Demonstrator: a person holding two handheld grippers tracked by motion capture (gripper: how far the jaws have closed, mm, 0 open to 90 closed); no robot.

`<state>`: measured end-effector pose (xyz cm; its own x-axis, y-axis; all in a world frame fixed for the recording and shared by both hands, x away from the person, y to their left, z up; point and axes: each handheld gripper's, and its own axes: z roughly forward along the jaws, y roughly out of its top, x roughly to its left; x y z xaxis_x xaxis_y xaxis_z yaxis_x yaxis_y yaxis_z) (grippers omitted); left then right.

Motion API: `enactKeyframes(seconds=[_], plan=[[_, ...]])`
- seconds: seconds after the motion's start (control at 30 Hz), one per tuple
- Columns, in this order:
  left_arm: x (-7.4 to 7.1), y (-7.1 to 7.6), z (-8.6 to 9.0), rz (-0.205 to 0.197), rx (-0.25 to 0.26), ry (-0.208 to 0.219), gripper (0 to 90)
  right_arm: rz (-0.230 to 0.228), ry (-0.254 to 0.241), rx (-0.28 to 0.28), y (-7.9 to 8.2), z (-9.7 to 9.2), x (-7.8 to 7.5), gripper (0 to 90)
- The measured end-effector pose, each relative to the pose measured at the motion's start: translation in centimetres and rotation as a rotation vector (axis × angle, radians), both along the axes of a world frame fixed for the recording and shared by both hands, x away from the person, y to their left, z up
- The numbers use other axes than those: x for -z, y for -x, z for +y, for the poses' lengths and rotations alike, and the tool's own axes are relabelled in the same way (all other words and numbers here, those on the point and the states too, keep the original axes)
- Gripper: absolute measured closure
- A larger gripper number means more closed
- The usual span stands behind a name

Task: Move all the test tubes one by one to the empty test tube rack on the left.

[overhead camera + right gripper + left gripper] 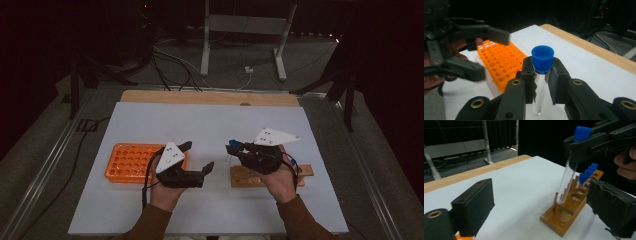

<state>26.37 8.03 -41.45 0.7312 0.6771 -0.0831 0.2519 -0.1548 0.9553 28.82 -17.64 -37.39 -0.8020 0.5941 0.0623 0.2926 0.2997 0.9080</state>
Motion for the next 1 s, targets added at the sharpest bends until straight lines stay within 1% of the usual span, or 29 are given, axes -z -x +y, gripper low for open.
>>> enactKeyframes(seconds=[0.03,0.07,0.1,0.13,0.17,0.2,0.23,0.27,0.3,0.33,0.37,0.4,0.43,0.5,0.53,0.57,0.6,0.63,0.7,0.73,0.8,0.87,0.9,1.0], plan=[[0.0,0.0,0.0,0.000,0.000,0.000,12.8,-0.001,0.000,-0.004,0.0,0.2,0.0,76.8],[0.0,0.0,-0.3,0.002,0.005,-0.002,12.8,-0.001,0.000,-0.004,0.0,0.2,0.0,76.8],[0.0,0.0,-0.7,0.005,0.014,-0.002,15.9,0.001,-0.003,-0.011,0.1,0.4,0.1,76.8],[0.0,-0.1,-1.0,0.004,0.019,-0.012,18.5,0.012,-0.016,-0.027,0.2,0.8,0.2,76.8],[0.1,-0.1,-1.5,0.007,0.031,-0.017,20.9,0.014,-0.018,-0.031,0.2,0.9,0.3,76.8],[0.1,-0.1,-1.5,0.007,0.031,-0.017,23.3,0.014,-0.018,-0.031,0.2,0.9,0.3,76.8],[0.1,-0.1,-1.8,0.005,0.036,-0.019,23.3,0.014,-0.016,-0.033,0.2,1.0,0.3,76.8],[0.2,-0.2,-1.9,0.007,0.042,-0.021,25.4,0.018,-0.017,-0.037,0.2,1.2,0.4,76.8],[0.3,-0.2,-2.1,0.011,0.050,-0.018,31.7,0.022,-0.022,-0.044,0.3,1.4,0.5,76.8],[0.3,-0.2,-2.2,0.013,0.058,-0.020,31.7,0.022,-0.022,-0.044,0.3,1.4,0.5,76.8],[0.4,-0.2,-2.3,0.017,0.064,-0.020,34.5,0.022,-0.023,-0.046,0.3,1.4,0.5,76.8],[0.6,-0.3,-2.5,0.022,0.078,-0.027,42.3,0.024,-0.022,-0.053,0.4,1.6,0.5,76.8],[0.6,-0.3,-2.5,0.022,0.078,-0.027,44.6,0.025,-0.022,-0.055,0.4,1.7,0.5,76.8],[0.8,-0.3,-2.7,0.020,0.085,-0.034,52.1,0.031,-0.020,-0.060,0.4,1.8,0.6,76.8],[0.8,-0.3,-2.7,0.020,0.088,-0.032,52.1,0.031,-0.020,-0.060,0.4,1.8,0.6,76.8],[0.8,-0.3,-2.7,0.016,0.086,-0.035,58.6,0.034,-0.018,-0.064,0.4,2.0,0.7,76.8],[0.8,-0.3,-2.8,0.016,0.088,-0.035,58.6,0.034,-0.018,-0.064,0.4,2.0,0.7,76.8],[0.9,-0.2,-2.8,0.009,0.094,-0.042,65.2,0.037,-0.019,-0.068,0.4,2.1,0.8,76.8],[0.9,-0.2,-2.8,0.002,0.097,-0.046,72.2,0.041,-0.020,-0.070,0.4,2.1,0.8,76.8],[0.9,-0.2,-2.8,-0.003,0.103,-0.050,72.2,0.041,-0.020,-0.070,0.4,2.1,0.8,76.8],[0.9,-0.1,-3.0,-0.011,0.109,-0.058,77.3,0.043,-0.020,-0.069,0.4,2.1,0.8,76.8],[1.0,-0.1,-3.0,-0.014,0.112,-0.061,78.0,0.048,-0.020,-0.072,0.3,2.1,0.9,76.0],[1.0,-0.1,-3.0,-0.016,0.109,-0.068,78.1,0.051,-0.023,-0.071,0.3,2.0,0.9,74.3],[1.1,-0.2,-2.9,-0.011,0.102,-0.068,78.1,0.045,-0.043,-0.070,0.4,1.7,0.8,63.2]])
